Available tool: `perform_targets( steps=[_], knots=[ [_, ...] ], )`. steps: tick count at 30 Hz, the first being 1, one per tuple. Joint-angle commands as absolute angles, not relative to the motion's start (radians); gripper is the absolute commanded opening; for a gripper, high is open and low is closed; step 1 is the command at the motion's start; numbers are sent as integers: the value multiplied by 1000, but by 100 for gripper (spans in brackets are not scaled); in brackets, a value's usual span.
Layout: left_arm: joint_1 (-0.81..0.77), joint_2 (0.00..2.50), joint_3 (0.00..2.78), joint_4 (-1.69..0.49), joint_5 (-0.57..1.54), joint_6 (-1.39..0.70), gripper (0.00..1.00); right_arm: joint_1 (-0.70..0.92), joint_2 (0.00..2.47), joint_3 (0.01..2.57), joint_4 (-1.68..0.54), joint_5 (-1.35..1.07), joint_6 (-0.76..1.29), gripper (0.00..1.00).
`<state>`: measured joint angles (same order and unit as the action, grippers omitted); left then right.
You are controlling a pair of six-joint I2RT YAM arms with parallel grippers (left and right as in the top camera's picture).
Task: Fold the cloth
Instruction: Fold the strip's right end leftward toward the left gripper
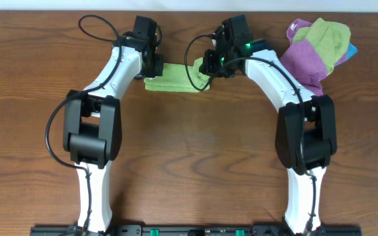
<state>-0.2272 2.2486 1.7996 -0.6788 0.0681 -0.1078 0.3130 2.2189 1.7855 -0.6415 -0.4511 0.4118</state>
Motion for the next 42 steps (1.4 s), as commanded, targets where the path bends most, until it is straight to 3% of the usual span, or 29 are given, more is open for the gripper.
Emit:
perform_targets(
  steps=[1,21,42],
  knots=[
    [-221,2179,1810,-681,78,-109,6,323,2223,1808,-640,-447,434,2],
    [46,2095,1810,-728,131,-131,6,382,2224,1872,-603,-387,433,2],
    [69,2096,1810,-721,131,-111,6,476,2322,1872,-439,-419,498,1]
  ],
)
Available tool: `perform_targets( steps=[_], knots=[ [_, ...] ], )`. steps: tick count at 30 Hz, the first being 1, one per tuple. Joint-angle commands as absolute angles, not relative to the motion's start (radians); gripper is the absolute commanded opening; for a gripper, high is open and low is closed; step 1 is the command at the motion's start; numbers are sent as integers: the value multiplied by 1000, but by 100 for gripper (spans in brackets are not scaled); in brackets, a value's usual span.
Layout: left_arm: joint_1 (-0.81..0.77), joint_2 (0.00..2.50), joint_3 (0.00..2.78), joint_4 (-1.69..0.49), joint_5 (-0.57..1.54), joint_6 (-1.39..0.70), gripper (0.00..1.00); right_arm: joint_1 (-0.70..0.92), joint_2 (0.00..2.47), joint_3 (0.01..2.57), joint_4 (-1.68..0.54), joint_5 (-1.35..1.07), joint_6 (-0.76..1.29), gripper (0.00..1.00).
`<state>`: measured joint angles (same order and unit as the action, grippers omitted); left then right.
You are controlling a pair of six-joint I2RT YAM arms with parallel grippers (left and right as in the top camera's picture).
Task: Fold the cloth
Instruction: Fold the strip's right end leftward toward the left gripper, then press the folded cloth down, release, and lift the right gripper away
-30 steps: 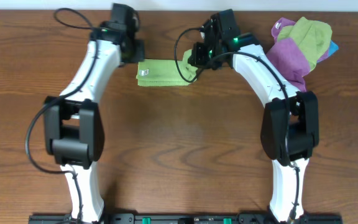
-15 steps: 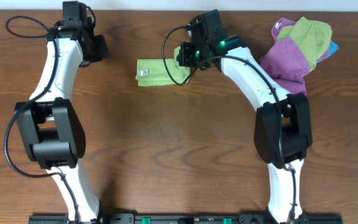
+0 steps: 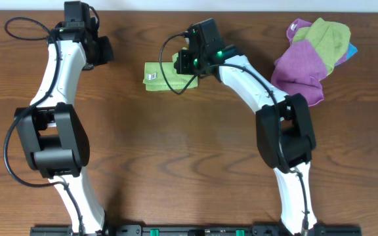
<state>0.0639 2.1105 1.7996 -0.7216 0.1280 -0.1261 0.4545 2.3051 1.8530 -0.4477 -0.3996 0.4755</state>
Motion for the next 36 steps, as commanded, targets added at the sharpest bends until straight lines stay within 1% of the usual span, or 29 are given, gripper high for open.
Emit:
perform_targets(
  steps=[1,24,32,36],
  knots=[
    [69,2096,1810,-721,131,-111,6,480,2324,1872,-436,-424,499,2],
    [69,2096,1810,-720,131,-111,6,519,2396,1871,-418,-450,513,2],
    [69,2096,1810,-718,131,-112,6,519,2398,1871,-331,-457,541,2],
    [69,2096,1810,-714,131,-112,5,519,2398,1871,-328,-464,546,2]
  ],
)
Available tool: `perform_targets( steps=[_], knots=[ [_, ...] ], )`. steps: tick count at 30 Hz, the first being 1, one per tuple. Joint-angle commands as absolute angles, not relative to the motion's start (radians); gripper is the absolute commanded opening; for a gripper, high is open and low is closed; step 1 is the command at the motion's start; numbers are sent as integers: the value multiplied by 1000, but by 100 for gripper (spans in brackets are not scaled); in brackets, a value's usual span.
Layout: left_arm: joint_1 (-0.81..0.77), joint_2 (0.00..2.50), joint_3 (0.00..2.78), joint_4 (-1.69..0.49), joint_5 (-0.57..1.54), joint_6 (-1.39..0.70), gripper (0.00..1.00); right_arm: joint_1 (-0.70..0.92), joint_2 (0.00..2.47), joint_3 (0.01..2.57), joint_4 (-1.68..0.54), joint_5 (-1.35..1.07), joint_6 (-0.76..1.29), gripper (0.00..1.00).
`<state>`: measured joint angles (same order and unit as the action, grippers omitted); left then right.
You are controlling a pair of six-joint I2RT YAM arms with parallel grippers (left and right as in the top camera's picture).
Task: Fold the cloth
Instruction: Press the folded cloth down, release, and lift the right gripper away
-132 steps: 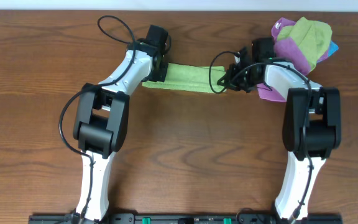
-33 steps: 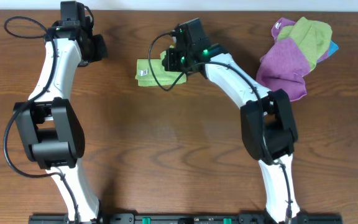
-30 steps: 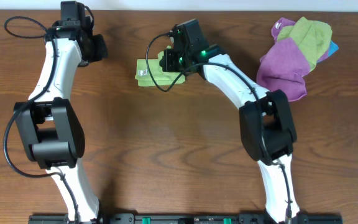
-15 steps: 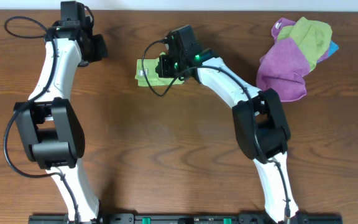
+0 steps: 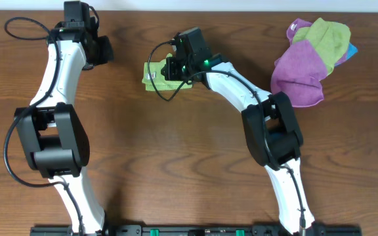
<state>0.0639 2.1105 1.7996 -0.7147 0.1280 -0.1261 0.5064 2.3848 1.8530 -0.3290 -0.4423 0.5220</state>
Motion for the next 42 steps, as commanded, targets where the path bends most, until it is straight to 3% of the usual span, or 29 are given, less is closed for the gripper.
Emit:
perform_targets(
  steps=[1,17,18,19,20,21,23,24,32,42],
  knots=[
    [69,2096,1810,-713,131,-112,6,519,2398,1871,-330,-465,546,2],
    [69,2096,1810,-706,131,-112,6,519,2407,1871,-352,-479,545,2],
    [69,2096,1810,-706,131,-112,6,519,2407,1871,-352,-485,545,15],
    [69,2096,1810,-706,131,-112,5,519,2407,1871,-351,-496,546,38],
    [69,2096,1810,-706,131,-112,6,519,2407,1871,-349,-512,545,69],
    [69,2096,1810,-706,131,-112,6,519,2407,1871,-347,-529,545,83],
    [69,2096,1810,-704,131,-112,6,517,2407,1871,-334,-596,546,89],
    [69,2096,1810,-702,131,-112,6,516,2407,1871,-321,-640,546,98],
    [94,2096,1810,-691,128,-112,6,514,2405,1904,-277,-831,572,99],
    [127,2096,1810,-691,131,-112,6,495,2396,1920,-281,-842,572,99]
  ],
)
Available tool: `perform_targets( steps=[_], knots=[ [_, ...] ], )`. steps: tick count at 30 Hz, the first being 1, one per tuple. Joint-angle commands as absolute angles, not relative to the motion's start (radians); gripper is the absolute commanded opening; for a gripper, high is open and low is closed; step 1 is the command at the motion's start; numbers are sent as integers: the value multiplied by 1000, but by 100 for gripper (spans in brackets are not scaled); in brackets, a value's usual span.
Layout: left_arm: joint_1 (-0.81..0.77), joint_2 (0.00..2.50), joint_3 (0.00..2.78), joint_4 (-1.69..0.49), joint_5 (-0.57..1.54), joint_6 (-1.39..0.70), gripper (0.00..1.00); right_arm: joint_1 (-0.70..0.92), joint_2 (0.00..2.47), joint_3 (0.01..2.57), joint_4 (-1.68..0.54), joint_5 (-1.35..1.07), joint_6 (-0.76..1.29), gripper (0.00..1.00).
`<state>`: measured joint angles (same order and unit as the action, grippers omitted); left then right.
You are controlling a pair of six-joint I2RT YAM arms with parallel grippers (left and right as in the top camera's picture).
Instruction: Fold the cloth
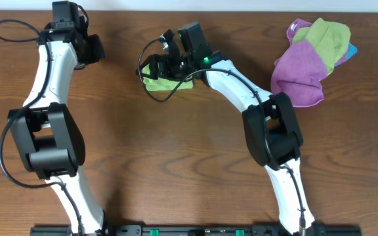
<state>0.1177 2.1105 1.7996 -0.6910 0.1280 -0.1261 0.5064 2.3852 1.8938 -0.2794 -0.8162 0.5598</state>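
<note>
A small lime-green cloth (169,83) lies folded into a compact pad at the back middle of the table. My right gripper (159,66) hovers over the pad's left end and hides part of it. From overhead its fingers are too dark to show whether they hold the cloth. My left gripper (94,48) is far off at the back left, apart from the cloth, with nothing visible in it.
A heap of purple, green and blue cloths (310,52) sits at the back right. A black cable (143,84) loops from the right wrist beside the green cloth. The wooden table (189,157) stretches toward the arm bases at the front.
My right gripper has shifted a little left and toward the back, over the cloth's left end. More of the green pad now shows below it. My left arm has edged slightly left.
Both grippers were at the ends of the green cloth, left and right. Then the left gripper was away at the back left while the right one stood over the cloth's right half. The right gripper was then further left each time, and the cloth now lies shorter.
</note>
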Motion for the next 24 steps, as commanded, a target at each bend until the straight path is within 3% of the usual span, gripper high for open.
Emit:
perform_targets(
  steps=[1,5,9,12,15,24],
  knots=[
    [128,2096,1810,-691,132,-114,6,485,2392,1921,-281,-841,572,99],
    [130,2096,1810,-697,141,-139,13,420,2364,1935,-318,-825,567,99],
    [130,2096,1809,-696,194,-139,45,323,2310,2018,-567,-713,458,99],
    [130,2097,1809,-699,210,-138,57,281,2267,2121,-839,-498,323,99],
    [118,2099,1809,-704,211,-138,59,261,2226,2222,-1054,-294,226,99],
    [33,2099,1810,-758,200,-127,58,286,2102,2310,-1374,133,182,99]
  ],
)
